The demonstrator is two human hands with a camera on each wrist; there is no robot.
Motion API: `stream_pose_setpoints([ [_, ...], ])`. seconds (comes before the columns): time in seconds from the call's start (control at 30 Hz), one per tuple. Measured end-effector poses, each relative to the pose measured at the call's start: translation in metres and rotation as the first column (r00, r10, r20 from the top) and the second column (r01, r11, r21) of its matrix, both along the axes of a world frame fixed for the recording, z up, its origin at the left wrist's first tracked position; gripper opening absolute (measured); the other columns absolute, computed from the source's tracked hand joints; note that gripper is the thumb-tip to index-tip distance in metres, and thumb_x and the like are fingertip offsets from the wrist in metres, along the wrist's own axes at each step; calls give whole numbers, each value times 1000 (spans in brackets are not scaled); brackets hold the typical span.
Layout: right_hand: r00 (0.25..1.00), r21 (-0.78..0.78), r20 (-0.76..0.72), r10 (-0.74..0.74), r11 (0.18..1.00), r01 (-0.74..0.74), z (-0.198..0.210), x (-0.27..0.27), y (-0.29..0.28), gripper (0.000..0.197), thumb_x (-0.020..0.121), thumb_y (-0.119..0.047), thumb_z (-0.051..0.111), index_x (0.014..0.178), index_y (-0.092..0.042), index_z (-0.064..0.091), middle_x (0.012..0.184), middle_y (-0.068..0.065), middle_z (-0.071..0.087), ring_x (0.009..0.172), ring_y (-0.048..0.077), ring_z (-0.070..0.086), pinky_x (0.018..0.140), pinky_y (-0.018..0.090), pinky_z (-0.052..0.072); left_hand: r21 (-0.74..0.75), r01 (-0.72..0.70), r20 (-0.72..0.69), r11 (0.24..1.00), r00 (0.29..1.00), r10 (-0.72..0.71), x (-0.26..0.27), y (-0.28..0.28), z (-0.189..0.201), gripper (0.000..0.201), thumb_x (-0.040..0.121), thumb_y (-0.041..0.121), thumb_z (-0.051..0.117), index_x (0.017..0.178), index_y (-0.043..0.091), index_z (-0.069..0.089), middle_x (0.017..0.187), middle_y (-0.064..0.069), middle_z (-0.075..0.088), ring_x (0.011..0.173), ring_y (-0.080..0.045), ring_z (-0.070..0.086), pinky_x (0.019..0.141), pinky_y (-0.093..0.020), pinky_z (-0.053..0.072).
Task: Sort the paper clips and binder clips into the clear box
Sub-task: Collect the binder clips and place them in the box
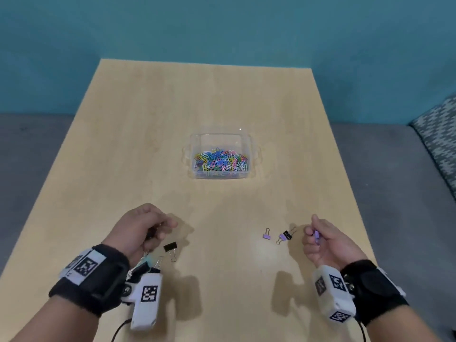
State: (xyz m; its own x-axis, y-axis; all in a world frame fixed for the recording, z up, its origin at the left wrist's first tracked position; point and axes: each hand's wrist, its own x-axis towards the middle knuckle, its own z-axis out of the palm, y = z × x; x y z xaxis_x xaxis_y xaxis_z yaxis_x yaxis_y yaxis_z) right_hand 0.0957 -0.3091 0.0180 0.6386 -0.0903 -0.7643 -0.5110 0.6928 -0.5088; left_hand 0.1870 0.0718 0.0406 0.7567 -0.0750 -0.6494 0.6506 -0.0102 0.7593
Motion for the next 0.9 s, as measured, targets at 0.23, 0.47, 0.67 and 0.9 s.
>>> stream_pose_setpoints([
  [0.23, 455, -755, -587, 670, -250, -606, 21, 18, 13, 7, 96, -31, 42, 104, -32, 44, 83, -4, 60, 70, 15, 57, 60, 31, 44, 475, 297, 40, 828, 933, -357, -21, 12, -9, 20, 87, 2, 46, 82, 14, 62, 62, -12, 54, 46, -18, 40, 42, -23, 30],
  [0.47, 61, -596, -769, 636, -679, -428, 16, 32, 10, 14, 94, -32, 44, 104, -24, 38, 82, -4, 58, 71, 20, 55, 63, 36, 48, 852, 471, -237, 231, 738, -632, -27, -10, -10, 43, 84, 61, 44, 75, 19, 51, 73, 0, 62, 71, -20, 58, 64, -33, 44],
  [0.67, 16, -586, -771, 636, -701, -405, 9, 40, 9, 11, 95, -31, 44, 96, -21, 38, 75, -1, 56, 67, 21, 53, 56, 35, 40, 824, 566, -434, -21, 608, -665, -20, -29, -26, 49, 83, 68, 37, 97, 23, 52, 106, 0, 62, 95, -21, 56, 79, -33, 45],
  [0.9, 566, -838, -393, 725, -29, -545, 26, 86, 5, 11, 81, -27, 65, 85, -22, 56, 75, -2, 61, 61, 15, 57, 52, 27, 43, 802, 588, -384, 107, 644, -662, -9, -30, -23, 27, 81, 51, 46, 83, 23, 46, 87, 3, 56, 83, -19, 53, 68, -30, 40],
])
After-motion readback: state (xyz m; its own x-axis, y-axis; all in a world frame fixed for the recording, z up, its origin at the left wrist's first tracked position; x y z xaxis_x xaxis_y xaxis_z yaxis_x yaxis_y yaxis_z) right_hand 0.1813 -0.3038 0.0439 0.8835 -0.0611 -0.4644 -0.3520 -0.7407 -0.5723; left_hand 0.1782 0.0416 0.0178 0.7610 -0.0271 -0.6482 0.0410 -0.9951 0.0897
